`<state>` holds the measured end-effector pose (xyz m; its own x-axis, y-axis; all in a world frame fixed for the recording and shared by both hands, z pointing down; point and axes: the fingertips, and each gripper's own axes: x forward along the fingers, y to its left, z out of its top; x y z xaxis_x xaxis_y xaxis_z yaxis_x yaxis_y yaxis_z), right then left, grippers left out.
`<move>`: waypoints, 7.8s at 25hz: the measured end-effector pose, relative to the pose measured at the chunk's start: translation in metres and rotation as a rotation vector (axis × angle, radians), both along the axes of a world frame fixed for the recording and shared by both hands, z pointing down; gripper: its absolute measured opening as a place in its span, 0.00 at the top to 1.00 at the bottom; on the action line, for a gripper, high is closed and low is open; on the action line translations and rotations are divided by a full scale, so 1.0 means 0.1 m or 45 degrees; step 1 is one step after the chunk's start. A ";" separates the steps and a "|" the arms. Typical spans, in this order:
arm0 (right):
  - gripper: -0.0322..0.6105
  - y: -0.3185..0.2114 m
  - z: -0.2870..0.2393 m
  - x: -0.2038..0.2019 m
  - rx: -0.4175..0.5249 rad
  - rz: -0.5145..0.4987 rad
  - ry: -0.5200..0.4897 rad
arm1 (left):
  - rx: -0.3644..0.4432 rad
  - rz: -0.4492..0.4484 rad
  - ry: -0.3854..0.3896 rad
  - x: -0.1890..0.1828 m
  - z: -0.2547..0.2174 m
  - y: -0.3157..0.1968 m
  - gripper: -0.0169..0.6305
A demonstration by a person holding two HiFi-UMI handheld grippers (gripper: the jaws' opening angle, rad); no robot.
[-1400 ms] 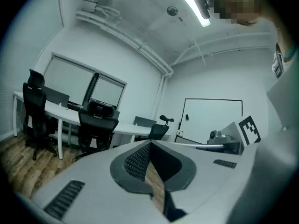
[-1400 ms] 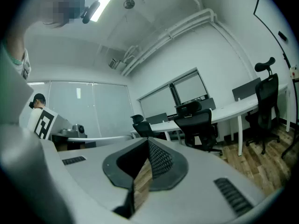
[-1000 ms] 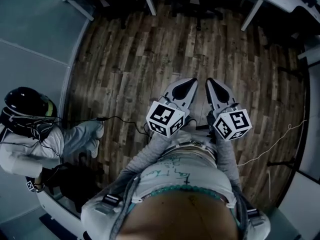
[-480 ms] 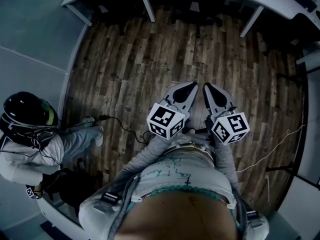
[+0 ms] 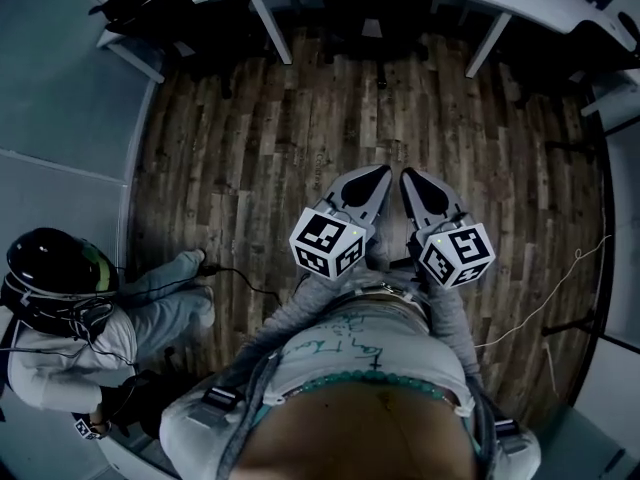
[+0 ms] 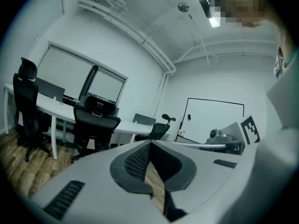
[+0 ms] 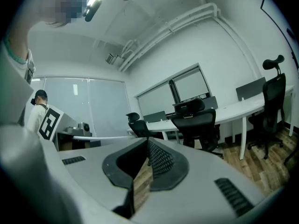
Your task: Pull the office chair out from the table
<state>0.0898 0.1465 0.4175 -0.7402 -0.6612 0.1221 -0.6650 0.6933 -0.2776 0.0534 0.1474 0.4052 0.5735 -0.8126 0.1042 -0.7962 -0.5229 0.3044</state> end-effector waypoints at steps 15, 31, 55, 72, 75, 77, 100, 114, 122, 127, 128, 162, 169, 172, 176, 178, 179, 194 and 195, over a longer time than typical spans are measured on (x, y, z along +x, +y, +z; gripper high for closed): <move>0.92 -0.44 0.06 -0.46 -0.026 0.112 0.006 | -0.004 0.095 -0.023 -0.48 0.02 -0.45 0.96; 0.92 -0.83 0.00 -0.62 -0.018 0.050 0.014 | -0.008 0.013 0.020 -0.67 -0.01 -0.84 0.96; 0.92 -2.38 -0.19 -0.39 0.022 -0.153 -0.033 | 0.058 -0.133 -0.113 -0.30 -0.19 -2.31 0.96; 0.92 -2.70 -0.05 -0.12 -0.018 -0.160 -0.021 | 0.010 -0.190 -0.078 -0.15 -0.07 -2.54 0.96; 0.92 -2.77 -0.05 -0.19 -0.023 -0.155 -0.020 | 0.000 -0.191 -0.058 -0.23 -0.06 -2.62 0.96; 0.92 -2.83 -0.06 -0.23 -0.019 -0.140 -0.020 | 0.005 -0.181 -0.051 -0.29 -0.07 -2.70 0.96; 0.92 -4.21 -0.20 -0.96 0.038 0.036 -0.001 | 0.051 0.061 -0.044 -0.97 -0.23 -4.17 0.96; 0.92 -4.53 -0.13 -1.21 0.000 0.172 -0.017 | 0.025 0.167 -0.049 -1.28 -0.16 -4.54 0.96; 0.92 -4.77 -0.14 -1.21 -0.001 0.154 -0.012 | 0.018 0.143 -0.012 -1.30 -0.16 -4.70 0.96; 0.92 -5.04 -0.18 -1.24 0.008 0.112 -0.016 | 0.008 0.114 -0.003 -1.28 -0.17 -4.94 0.96; 0.92 -5.10 -0.18 -1.23 0.008 0.103 -0.019 | 0.008 0.107 -0.002 -1.27 -0.17 -5.00 0.96; 0.92 -6.08 -0.23 -1.06 0.002 -0.058 -0.036 | -0.023 0.030 0.006 -1.11 -0.31 -5.99 0.96; 0.92 -6.12 -0.21 -1.12 -0.022 0.100 -0.044 | -0.046 0.177 -0.002 -1.24 -0.32 -6.01 0.96; 0.92 -6.11 -0.18 -1.11 -0.029 0.164 -0.045 | -0.042 0.221 0.001 -1.30 -0.32 -6.01 0.96; 0.92 -6.10 -0.18 -1.10 -0.037 0.237 -0.061 | -0.047 0.273 0.044 -1.40 -0.32 -6.02 0.96; 0.92 -6.10 -0.20 -1.11 -0.033 0.260 -0.066 | -0.054 0.294 0.069 -1.46 -0.34 -6.03 0.96; 0.92 -6.10 -0.21 -1.11 -0.031 0.271 -0.067 | -0.055 0.303 0.079 -1.48 -0.34 -6.04 0.96; 0.92 -6.06 -0.24 -1.06 -0.042 0.352 -0.105 | -0.100 0.364 0.171 -1.60 -0.32 -6.12 0.95; 0.92 -6.05 -0.25 -1.06 -0.039 0.350 -0.113 | -0.098 0.360 0.179 -1.61 -0.32 -6.12 0.95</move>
